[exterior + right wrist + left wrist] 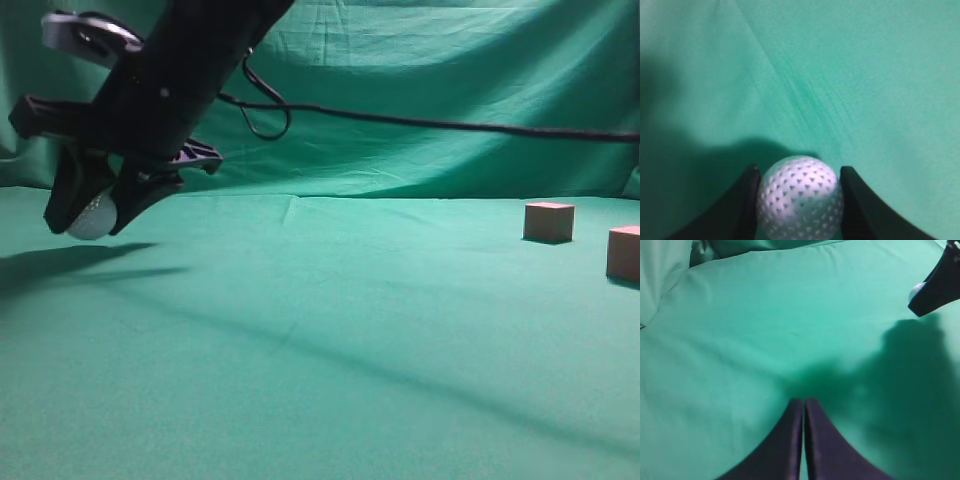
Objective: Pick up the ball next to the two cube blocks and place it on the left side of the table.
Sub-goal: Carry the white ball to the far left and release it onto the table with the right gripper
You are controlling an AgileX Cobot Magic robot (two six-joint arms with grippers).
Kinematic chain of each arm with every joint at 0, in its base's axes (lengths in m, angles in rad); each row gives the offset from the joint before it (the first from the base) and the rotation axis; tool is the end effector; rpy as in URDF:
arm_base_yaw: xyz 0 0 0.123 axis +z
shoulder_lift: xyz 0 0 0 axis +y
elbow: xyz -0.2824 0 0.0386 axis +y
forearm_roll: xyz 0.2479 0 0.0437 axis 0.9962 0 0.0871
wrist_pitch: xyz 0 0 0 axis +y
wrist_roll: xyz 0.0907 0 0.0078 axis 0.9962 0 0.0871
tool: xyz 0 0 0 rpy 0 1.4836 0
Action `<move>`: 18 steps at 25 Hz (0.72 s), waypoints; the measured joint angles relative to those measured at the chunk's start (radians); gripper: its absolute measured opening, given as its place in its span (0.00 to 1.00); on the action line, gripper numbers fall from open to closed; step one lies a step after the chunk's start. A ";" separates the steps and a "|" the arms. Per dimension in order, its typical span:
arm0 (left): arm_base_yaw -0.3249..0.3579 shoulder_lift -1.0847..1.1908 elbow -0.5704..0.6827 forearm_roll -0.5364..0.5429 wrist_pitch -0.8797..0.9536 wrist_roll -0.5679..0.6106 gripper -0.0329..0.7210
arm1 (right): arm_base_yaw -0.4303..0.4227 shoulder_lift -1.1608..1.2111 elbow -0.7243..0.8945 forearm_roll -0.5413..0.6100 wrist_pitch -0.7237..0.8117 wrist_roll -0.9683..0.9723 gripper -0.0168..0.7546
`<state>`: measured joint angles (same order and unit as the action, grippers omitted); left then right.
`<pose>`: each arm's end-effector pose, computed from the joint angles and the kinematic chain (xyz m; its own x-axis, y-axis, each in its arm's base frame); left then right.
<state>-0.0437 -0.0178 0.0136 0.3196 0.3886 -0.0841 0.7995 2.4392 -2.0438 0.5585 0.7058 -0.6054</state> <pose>0.0519 0.0086 0.1763 -0.2842 0.2226 -0.9326 -0.0111 0.9718 0.2354 0.3517 0.4068 0.1520 -0.4220 -0.6507 -0.6313 -0.8953 0.4088 0.1772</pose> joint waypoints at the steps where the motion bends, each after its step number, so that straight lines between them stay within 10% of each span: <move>1: 0.000 0.000 0.000 0.000 0.000 0.000 0.04 | 0.000 0.004 0.000 0.004 -0.001 -0.002 0.43; 10: 0.000 0.000 0.000 0.000 0.000 0.000 0.04 | 0.000 0.011 0.000 0.031 -0.028 -0.009 0.43; 18: 0.000 0.000 0.000 0.000 0.000 0.000 0.04 | 0.000 0.011 -0.022 0.035 -0.018 -0.011 0.74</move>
<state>-0.0437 -0.0178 0.0136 0.3196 0.3886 -0.0841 0.7995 2.4498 -2.0656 0.5930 0.6882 -0.6161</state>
